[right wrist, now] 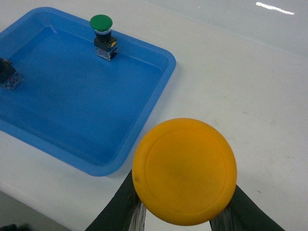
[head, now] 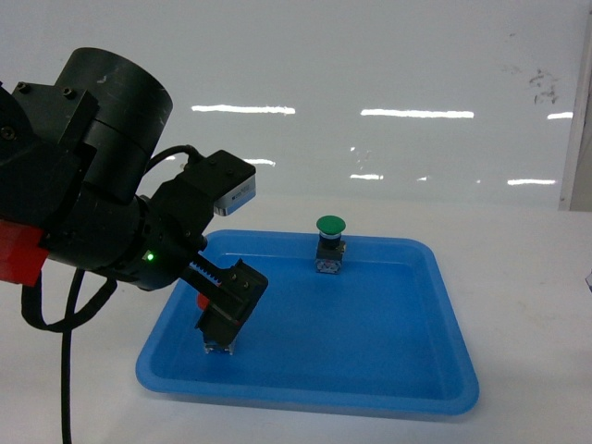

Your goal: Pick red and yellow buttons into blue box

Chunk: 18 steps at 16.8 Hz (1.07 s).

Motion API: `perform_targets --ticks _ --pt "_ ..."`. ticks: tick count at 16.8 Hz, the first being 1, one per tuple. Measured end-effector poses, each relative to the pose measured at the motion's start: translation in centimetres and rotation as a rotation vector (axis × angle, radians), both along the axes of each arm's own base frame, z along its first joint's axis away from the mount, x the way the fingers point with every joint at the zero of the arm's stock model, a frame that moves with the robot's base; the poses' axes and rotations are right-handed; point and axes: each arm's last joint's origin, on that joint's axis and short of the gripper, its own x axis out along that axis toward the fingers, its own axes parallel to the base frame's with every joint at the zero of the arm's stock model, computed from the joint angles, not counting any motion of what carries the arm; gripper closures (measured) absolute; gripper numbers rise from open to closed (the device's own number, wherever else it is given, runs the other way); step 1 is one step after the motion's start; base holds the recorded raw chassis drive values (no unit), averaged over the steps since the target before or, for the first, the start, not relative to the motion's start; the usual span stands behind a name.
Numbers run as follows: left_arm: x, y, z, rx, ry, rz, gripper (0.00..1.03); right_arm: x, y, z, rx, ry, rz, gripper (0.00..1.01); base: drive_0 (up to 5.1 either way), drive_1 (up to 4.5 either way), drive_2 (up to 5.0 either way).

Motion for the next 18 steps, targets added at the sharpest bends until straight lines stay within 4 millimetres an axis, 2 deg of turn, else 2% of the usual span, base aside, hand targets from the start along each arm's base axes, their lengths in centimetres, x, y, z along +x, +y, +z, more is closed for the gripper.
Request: perform_targets --ticks 8,14,18 --pt "2.4 0.6 -2.3 0.020 0.027 0.040 0.05 0.0 0.0 0.0 0.000 0.000 0.000 0.74 0.0 0.00 0.0" --pt "2.7 0.9 -3.1 0.017 0.038 0.072 0.05 0.0 0.0 0.0 0.000 0.000 0.000 0.74 0.0 0.00 0.0" --pt "2.4 0.1 -3.3 -0.007 0.051 0.063 0.05 0.0 0.0 0.0 0.000 0.000 0.000 0.74 0.0 0.00 0.0"
